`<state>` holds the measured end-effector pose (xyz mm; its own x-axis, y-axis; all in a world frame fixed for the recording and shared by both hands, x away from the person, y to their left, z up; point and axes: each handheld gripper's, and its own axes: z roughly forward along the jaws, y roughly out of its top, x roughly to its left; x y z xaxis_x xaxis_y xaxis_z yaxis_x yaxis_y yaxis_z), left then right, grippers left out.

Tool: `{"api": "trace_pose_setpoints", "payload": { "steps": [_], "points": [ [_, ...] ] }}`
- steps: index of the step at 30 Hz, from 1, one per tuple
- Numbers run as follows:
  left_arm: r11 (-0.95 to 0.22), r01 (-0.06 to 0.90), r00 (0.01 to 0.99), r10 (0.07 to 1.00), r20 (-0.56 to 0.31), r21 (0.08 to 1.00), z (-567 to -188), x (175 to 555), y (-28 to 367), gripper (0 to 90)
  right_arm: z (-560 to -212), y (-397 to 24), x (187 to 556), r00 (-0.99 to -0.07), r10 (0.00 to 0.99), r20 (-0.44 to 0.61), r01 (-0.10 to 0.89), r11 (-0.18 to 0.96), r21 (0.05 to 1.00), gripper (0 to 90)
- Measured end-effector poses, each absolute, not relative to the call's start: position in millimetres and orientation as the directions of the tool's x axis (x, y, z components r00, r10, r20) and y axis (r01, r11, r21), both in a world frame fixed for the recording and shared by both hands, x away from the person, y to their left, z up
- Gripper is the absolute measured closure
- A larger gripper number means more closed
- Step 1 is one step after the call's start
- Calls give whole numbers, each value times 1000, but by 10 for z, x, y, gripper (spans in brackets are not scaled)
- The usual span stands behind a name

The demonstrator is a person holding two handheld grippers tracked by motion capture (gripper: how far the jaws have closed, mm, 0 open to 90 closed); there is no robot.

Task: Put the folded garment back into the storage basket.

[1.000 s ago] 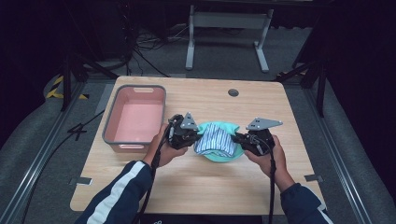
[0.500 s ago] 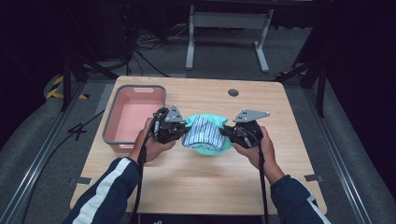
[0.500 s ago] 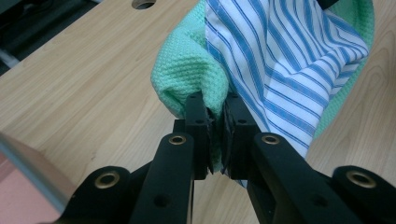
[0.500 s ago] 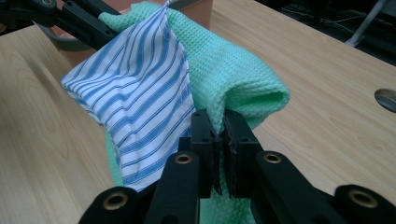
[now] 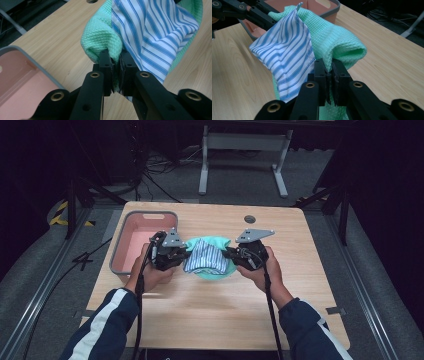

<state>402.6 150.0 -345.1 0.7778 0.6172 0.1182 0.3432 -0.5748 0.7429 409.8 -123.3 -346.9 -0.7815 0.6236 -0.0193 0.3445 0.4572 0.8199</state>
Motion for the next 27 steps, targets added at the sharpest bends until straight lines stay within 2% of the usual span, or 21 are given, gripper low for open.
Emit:
{"api": "trace_pose_setpoints", "payload": {
  "steps": [17, 27],
  "points": [
    [-519, 390, 693, 709, 128, 761, -3283, 3980, 2012, 827, -3294, -677, 4229, -837, 546, -32, 276, 473, 837, 838],
    [-522, 421, 651, 743, 153, 742, -3219, 3958, 2313, 827, -3236, -306, 4287, -858, 512, -41, 257, 496, 830, 837]
  ]
}}
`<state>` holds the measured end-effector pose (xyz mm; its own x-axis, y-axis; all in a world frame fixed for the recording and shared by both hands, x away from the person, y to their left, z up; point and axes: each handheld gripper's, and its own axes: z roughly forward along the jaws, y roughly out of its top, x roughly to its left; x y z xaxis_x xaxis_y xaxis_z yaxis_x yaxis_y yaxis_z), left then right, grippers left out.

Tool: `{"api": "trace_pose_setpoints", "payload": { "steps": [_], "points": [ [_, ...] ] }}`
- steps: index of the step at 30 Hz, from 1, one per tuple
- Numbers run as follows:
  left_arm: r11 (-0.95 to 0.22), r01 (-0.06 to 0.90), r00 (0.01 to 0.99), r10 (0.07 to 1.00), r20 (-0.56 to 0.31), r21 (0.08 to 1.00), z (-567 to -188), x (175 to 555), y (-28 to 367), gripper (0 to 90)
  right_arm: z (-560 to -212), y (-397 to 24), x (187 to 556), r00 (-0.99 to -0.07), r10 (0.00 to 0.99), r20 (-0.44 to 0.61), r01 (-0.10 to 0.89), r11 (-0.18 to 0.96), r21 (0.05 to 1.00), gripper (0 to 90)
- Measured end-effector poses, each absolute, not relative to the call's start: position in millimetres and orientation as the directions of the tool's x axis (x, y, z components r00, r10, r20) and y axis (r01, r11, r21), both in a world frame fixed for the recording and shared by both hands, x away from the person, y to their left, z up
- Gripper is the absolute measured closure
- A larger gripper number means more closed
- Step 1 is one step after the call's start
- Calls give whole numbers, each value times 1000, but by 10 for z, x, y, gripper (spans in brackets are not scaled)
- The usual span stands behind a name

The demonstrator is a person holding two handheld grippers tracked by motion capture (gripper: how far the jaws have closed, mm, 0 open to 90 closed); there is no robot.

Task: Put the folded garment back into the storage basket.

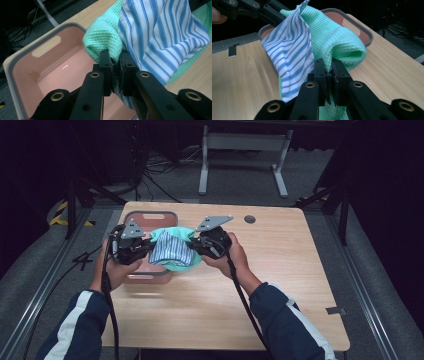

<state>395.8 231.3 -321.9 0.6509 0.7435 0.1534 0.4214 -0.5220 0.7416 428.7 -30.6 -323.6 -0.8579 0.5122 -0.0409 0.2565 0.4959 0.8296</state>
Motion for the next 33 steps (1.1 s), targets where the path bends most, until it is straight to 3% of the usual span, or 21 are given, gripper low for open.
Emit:
{"api": "trace_pose_setpoints", "payload": {
  "steps": [33],
  "points": [
    [-491, 505, 514, 832, 209, 710, -3265, 4031, 2983, 827, -3422, 641, 4556, -891, 453, -14, 253, 522, 814, 837]
  ]
}}
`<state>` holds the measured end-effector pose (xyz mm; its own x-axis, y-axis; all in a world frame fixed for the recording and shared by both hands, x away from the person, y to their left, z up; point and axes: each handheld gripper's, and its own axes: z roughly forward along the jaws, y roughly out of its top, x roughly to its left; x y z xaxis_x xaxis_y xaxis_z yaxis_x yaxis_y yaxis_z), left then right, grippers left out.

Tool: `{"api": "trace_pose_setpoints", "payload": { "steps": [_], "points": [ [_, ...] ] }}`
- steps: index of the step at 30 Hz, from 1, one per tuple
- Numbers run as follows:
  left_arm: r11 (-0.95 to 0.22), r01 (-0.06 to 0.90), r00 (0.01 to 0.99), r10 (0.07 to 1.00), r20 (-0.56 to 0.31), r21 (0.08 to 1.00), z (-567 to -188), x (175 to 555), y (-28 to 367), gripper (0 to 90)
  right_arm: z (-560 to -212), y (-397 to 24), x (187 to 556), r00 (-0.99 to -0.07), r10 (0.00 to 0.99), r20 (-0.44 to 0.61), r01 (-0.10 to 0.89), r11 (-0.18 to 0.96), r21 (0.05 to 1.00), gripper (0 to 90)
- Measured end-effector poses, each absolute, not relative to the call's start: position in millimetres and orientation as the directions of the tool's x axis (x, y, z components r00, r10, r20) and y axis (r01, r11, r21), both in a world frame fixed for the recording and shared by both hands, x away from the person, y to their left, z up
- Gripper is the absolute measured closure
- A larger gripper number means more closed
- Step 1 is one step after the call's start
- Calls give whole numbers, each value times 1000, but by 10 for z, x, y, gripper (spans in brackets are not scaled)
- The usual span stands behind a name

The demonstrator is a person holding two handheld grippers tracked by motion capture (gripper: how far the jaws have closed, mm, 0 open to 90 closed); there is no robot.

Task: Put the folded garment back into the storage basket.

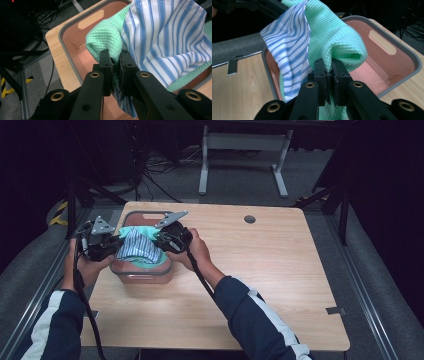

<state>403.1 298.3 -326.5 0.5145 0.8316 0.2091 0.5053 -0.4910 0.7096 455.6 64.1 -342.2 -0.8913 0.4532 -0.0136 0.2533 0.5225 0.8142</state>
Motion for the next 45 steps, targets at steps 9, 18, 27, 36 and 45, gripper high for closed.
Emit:
{"api": "trace_pose_setpoints", "payload": {
  "steps": [9, 18, 27, 36, 45],
  "points": [
    [-489, 525, 507, 837, 205, 697, -3361, 4077, 3024, 827, -3496, 741, 4580, -890, 456, -22, 255, 537, 804, 836],
    [-492, 545, 512, 837, 195, 679, -3504, 4137, 2996, 826, -3658, 759, 4648, -884, 468, 1, 289, 544, 788, 833],
    [-504, 564, 517, 833, 196, 654, -3672, 4185, 2933, 824, -3798, 783, 4677, -885, 465, -7, 298, 579, 758, 826],
    [-507, 578, 520, 833, 190, 640, -3783, 4194, 2910, 810, -3866, 784, 4677, -888, 460, -8, 304, 600, 740, 805],
    [-515, 581, 504, 836, 218, 630, -3799, 4189, 2875, 677, -3886, 778, 4675, -886, 464, -2, 314, 604, 732, 756]
  ]
}}
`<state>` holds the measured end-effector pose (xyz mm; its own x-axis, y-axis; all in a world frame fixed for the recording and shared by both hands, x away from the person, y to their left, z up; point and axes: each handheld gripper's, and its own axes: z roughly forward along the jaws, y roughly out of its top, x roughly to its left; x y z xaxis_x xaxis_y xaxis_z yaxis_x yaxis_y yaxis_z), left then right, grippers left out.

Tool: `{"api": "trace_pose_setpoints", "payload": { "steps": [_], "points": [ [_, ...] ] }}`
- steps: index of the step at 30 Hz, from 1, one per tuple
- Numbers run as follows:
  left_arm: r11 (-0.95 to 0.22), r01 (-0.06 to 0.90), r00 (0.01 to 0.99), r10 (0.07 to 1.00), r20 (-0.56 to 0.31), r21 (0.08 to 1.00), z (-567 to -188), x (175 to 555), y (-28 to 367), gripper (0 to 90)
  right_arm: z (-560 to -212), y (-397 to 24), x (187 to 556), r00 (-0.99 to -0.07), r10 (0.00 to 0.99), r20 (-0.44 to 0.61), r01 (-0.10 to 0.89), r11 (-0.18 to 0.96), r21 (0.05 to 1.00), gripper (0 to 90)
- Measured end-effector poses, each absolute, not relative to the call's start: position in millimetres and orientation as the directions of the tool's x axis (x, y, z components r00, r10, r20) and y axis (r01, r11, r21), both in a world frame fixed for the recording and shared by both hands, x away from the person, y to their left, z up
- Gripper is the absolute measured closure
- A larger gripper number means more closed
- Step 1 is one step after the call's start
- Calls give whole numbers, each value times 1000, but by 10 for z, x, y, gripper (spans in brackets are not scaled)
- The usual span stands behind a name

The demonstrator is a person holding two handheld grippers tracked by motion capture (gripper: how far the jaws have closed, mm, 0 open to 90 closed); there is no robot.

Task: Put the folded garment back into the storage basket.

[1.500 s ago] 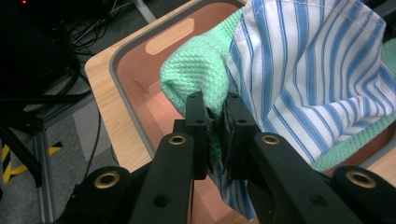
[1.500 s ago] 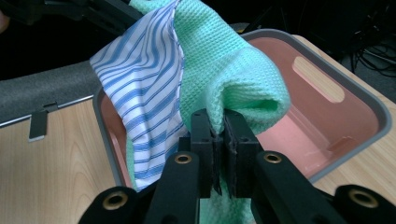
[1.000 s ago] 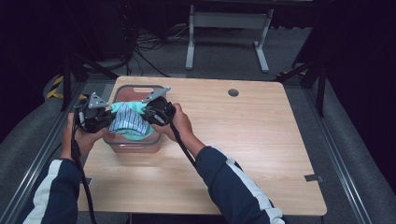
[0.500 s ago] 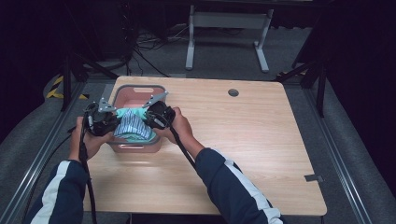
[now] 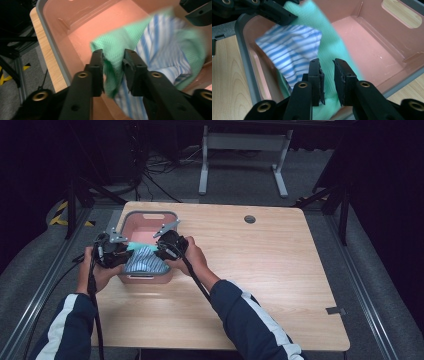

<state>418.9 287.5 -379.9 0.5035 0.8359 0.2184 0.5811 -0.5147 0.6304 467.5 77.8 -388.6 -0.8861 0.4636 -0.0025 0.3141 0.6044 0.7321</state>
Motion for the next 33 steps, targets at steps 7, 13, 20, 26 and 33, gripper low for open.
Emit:
{"api": "trace_pose_setpoints", "payload": {
  "steps": [7, 13, 20, 26, 33],
  "points": [
    [-495, 566, 497, 843, 207, 659, -3773, 4134, 2852, 612, -3885, 747, 4667, -885, 465, -9, 313, 610, 728, 718],
    [-497, 548, 495, 841, 218, 672, -3728, 4083, 2827, 574, -3863, 703, 4651, -886, 463, -31, 300, 622, 723, 681],
    [-490, 524, 508, 836, 207, 697, -3663, 4007, 2728, 540, -3829, 615, 4631, -882, 469, -52, 292, 629, 720, 603],
    [-485, 496, 518, 831, 203, 720, -3602, 3940, 2640, 474, -3708, 450, 4582, -876, 471, -102, 262, 642, 720, 546],
    [-486, 464, 544, 816, 195, 740, -3564, 3856, 2467, 431, -3625, 245, 4510, -867, 481, -130, 254, 651, 715, 499]
  ]
}}
